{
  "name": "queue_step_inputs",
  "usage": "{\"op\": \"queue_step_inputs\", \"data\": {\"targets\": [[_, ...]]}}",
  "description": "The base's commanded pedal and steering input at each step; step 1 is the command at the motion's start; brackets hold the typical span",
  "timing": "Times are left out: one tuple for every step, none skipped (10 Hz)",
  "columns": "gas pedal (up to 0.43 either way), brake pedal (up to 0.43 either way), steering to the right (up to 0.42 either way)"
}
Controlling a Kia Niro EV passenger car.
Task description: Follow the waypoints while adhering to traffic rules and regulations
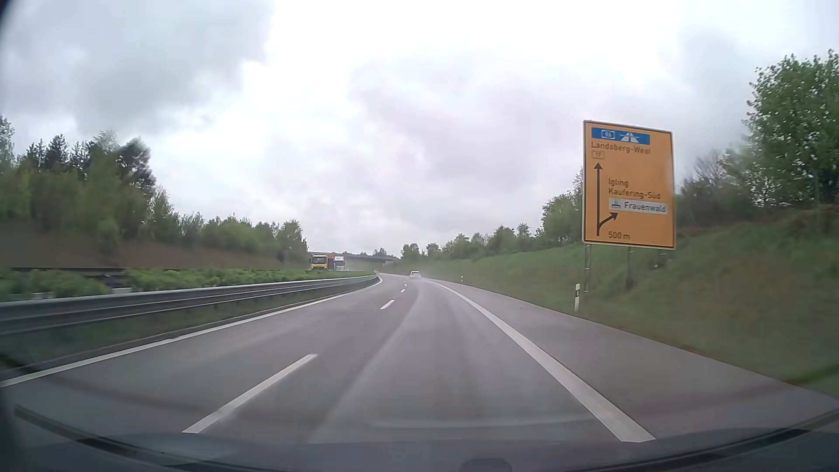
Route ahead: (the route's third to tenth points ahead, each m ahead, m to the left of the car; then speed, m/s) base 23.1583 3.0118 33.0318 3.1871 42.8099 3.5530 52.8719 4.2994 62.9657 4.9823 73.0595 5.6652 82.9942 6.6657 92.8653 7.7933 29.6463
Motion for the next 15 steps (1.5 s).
{"op": "queue_step_inputs", "data": {"targets": [[0.299,0.0,-0.009],[0.299,0.0,-0.009],[0.299,0.0,-0.009],[0.299,0.0,-0.009],[0.299,0.0,-0.009],[0.299,0.0,-0.009],[0.299,0.0,-0.009],[0.299,0.0,-0.009],[0.299,0.0,-0.009],[0.299,0.0,-0.009],[0.299,0.0,-0.009],[0.299,0.0,-0.009],[0.287,0.0,-0.009],[0.287,0.0,-0.009],[0.287,0.0,-0.009]]}}
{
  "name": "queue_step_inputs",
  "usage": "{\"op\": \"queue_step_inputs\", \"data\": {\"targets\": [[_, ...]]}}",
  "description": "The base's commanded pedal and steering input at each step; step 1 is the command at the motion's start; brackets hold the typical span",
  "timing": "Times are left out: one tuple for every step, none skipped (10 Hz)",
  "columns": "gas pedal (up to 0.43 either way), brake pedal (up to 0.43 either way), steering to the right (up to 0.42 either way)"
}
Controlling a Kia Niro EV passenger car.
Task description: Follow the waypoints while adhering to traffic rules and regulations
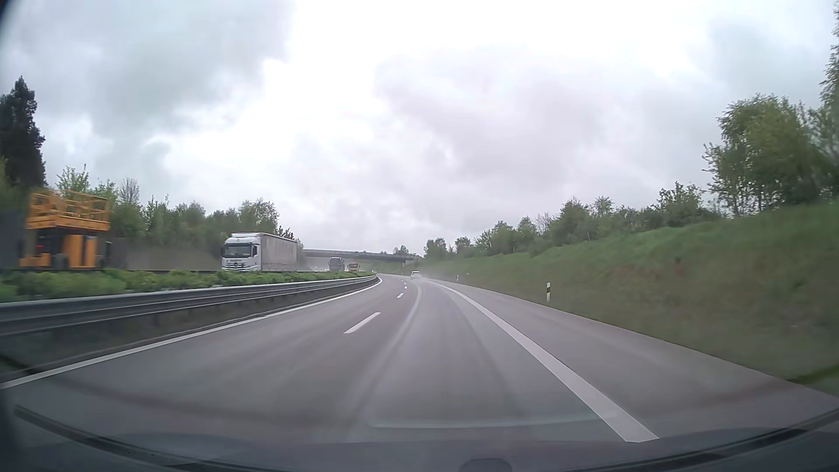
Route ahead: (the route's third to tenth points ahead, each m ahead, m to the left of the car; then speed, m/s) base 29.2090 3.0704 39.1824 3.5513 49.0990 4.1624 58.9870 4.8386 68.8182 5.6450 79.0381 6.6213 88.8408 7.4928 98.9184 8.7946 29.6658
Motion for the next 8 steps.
{"op": "queue_step_inputs", "data": {"targets": [[0.287,0.0,-0.008],[0.287,0.0,-0.008],[0.287,0.0,-0.008],[0.287,0.0,-0.008],[0.287,0.0,-0.008],[0.287,0.0,-0.008],[0.287,0.0,-0.008],[0.287,0.0,-0.008]]}}
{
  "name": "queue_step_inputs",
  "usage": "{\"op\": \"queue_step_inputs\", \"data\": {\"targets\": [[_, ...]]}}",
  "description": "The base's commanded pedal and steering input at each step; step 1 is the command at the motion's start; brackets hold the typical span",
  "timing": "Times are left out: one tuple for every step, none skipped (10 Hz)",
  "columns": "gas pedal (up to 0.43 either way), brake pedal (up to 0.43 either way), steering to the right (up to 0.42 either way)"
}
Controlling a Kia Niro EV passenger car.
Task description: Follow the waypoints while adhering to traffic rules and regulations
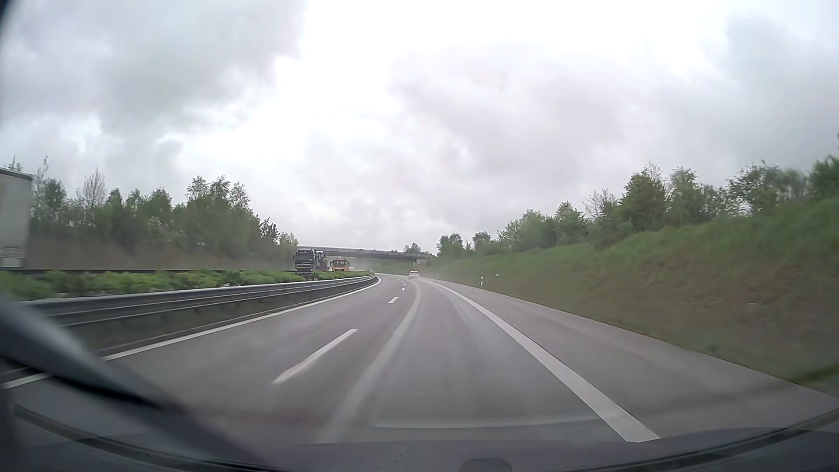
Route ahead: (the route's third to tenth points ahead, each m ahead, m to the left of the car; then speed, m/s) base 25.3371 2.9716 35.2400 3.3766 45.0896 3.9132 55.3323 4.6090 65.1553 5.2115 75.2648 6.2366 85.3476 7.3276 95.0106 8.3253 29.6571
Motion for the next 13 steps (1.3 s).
{"op": "queue_step_inputs", "data": {"targets": [[0.287,0.0,-0.009],[0.287,0.0,-0.008],[0.287,0.0,-0.008],[0.287,0.0,-0.008],[0.287,0.0,-0.009],[0.287,0.0,-0.008],[0.287,0.0,-0.008],[0.287,0.0,-0.009],[0.287,0.0,-0.009],[0.287,0.0,-0.008],[0.287,0.0,-0.009],[0.287,0.0,-0.009],[0.287,0.0,-0.009]]}}
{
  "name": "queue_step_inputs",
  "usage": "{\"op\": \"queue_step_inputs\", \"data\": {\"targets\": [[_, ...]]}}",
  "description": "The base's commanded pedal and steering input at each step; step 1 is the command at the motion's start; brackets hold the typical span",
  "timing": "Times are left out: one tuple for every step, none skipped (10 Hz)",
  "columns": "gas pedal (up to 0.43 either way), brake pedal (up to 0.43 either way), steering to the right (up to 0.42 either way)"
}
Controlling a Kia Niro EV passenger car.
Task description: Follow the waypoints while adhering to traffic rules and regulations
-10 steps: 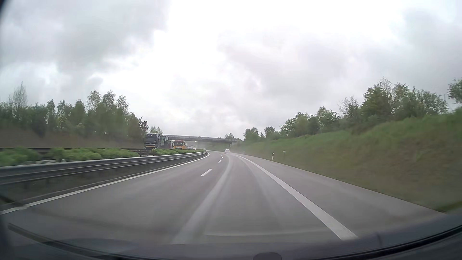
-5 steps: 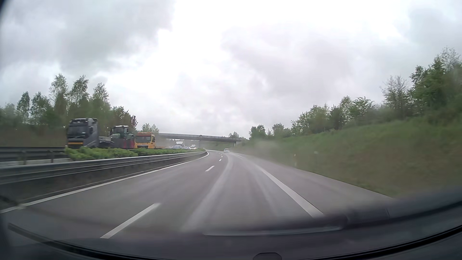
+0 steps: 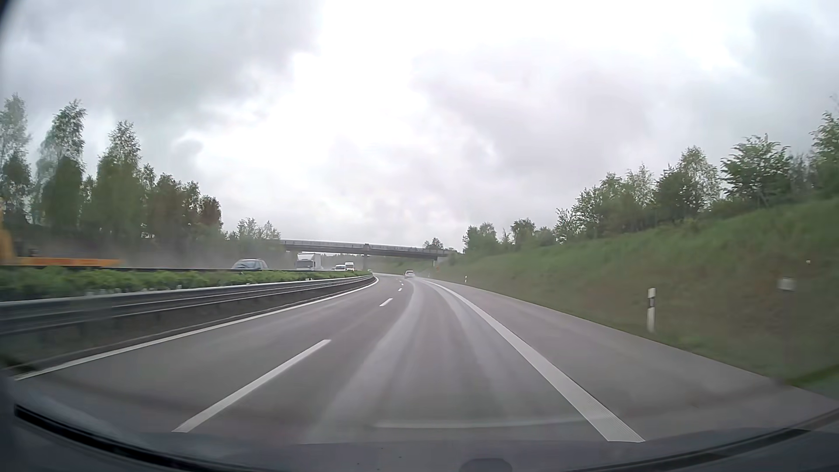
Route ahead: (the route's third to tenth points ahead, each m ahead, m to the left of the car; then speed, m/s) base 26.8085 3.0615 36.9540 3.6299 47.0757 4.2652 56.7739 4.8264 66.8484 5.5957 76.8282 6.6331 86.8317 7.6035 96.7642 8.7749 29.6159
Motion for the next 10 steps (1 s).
{"op": "queue_step_inputs", "data": {"targets": [[0.287,0.0,-0.009],[0.287,0.0,-0.009],[0.287,0.0,-0.009],[0.287,0.0,-0.009],[0.287,0.0,-0.009],[0.287,0.0,-0.009],[0.287,0.0,-0.009],[0.287,0.0,-0.01],[0.287,0.0,-0.009],[0.287,0.0,-0.01]]}}
